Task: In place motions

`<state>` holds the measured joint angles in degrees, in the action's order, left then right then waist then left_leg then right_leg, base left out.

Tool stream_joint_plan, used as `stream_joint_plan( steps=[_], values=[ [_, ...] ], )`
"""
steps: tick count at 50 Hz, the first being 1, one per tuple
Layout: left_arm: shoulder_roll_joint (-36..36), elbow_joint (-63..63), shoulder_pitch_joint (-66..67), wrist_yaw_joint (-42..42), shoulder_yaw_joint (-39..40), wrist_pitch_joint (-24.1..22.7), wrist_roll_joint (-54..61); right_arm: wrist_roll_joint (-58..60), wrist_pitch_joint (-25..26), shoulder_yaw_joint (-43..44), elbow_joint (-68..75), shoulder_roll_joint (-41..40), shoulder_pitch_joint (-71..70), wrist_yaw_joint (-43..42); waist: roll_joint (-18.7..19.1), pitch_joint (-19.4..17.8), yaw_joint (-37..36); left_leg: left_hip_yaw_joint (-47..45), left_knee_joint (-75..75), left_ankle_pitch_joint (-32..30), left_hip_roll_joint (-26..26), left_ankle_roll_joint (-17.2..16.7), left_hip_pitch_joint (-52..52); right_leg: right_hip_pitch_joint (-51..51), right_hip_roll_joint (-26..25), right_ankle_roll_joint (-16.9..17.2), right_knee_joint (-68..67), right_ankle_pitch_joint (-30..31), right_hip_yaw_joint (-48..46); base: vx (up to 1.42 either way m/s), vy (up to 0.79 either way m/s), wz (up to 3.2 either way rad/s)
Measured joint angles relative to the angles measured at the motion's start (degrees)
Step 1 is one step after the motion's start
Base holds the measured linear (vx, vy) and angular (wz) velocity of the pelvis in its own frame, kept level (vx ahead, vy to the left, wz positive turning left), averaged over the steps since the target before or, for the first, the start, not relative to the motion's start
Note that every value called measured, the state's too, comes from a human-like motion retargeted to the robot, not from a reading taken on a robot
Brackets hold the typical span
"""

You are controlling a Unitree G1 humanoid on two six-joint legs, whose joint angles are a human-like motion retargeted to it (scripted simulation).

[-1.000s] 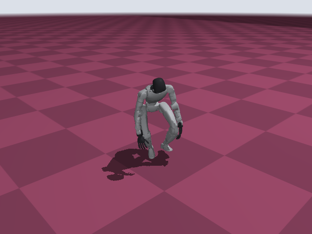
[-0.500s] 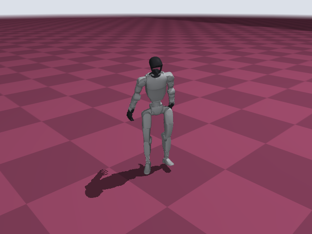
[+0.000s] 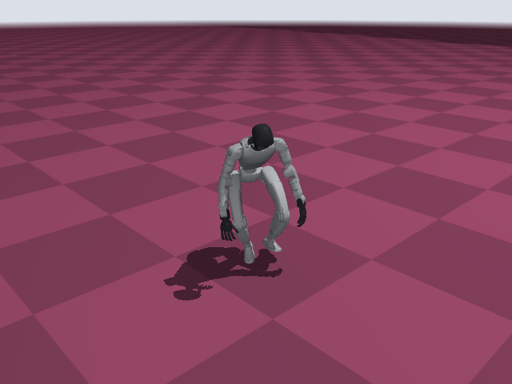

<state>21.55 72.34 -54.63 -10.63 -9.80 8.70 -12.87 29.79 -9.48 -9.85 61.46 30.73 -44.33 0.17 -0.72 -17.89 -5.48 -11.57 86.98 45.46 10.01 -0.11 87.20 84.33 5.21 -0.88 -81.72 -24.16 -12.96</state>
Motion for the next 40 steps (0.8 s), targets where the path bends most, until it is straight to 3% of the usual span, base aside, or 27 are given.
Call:
stream_joint_plan(
  steps=[5, 11, 16, 21, 25, 31, 35, 40],
  values=[
    [0.0, -1.9, -8.8, -0.1, -3.3, -0.8, 1.3, -3.0, -2.0, -0.4, -5.4, 0.1, -9.5, 0.4, -1.8, -11.4, -0.5, -4.0, 17.2, 4.5, 1.0, 5.2, 2.8, 5.1, 0.2, -4.2, -21.5, -7.3, 0.9, -0.11, -0.03, -0.03],
    [-5.9, -1.4, -1.7, -2.1, -1.9, -2.9, 5.7, -5.4, -4.2, -4.9, -3.7, -4.9, -6.2, -1.0, -2.8, -11.9, 2.2, -8.3, 29.4, 4.5, 1.0, 10.2, 2.8, 5.6, 4.8, -11.2, -37.4, -12.3, 0.4, -0.03, 0.02, 0.15],
    [-6.5, -1.9, 0.7, -3.5, -0.3, -4.5, 6.0, -4.5, -4.9, -4.7, -1.1, -5.8, -6.9, -0.9, -2.7, -11.9, 1.9, -8.5, 29.1, 4.5, 1.2, 11.0, 2.8, 5.6, 4.3, -10.7, -37.1, -12.2, 1.1, 0.03, 0.02, 0.0],
    [-2.3, -0.8, -2.6, -4.9, 0.3, -2.5, 2.8, -3.3, -4.1, -1.6, -1.1, -2.2, -10.0, -0.8, 0.5, -11.6, -0.5, -1.5, 17.7, 4.5, 0.5, 6.6, 2.8, 1.6, 0.6, -4.9, -21.7, -8.0, 0.2, 0.07, 0.03, -0.2],
    [-0.9, 2.6, -0.7, -4.5, 0.9, 0.0, 1.8, -0.7, -3.0, 1.6, 0.1, -0.1, -6.2, 0.2, 2.9, -6.9, -2.7, 4.3, 4.2, 2.5, 1.1, 1.3, -0.1, -4.2, -2.1, -0.6, -2.9, -1.4, 0.4, 0.1, 0.03, -0.25],
    [-5.7, 5.3, 16.7, -2.8, 4.6, 3.9, 1.6, 0.6, 3.2, 10.0, 11.0, -6.2, 8.0, -1.3, 4.1, -6.4, -1.6, 3.8, -24.9, -6.1, -1.2, -2.6, -24.4, -27.8, -1.6, 3.0, 28.3, 10.0, 2.8, 0.05, 0.03, 0.15],
    [-10.0, 6.1, 30.4, -3.2, 8.6, 3.0, 4.7, -6.3, 6.5, 16.5, 21.2, -11.0, 15.1, -0.8, 4.1, -5.3, 0.5, 2.1, -46.3, -13.2, -3.7, -2.1, -40.2, -43.6, -0.3, 3.7, 50.2, 18.0, 1.4, 0.05, 0.03, 0.03],
    [-14.1, 12.4, 44.2, -4.3, 12.7, 1.6, 6.8, -15.8, 6.1, 18.2, 26.9, -14.0, 26.9, -0.1, 2.8, -3.4, 4.5, 1.0, -65.6, -19.2, -8.1, -1.4, -56.8, -59.1, 2.8, 3.8, 67.7, 24.1, -3.5, 0.23, 0.03, 0.22]
  ],
)
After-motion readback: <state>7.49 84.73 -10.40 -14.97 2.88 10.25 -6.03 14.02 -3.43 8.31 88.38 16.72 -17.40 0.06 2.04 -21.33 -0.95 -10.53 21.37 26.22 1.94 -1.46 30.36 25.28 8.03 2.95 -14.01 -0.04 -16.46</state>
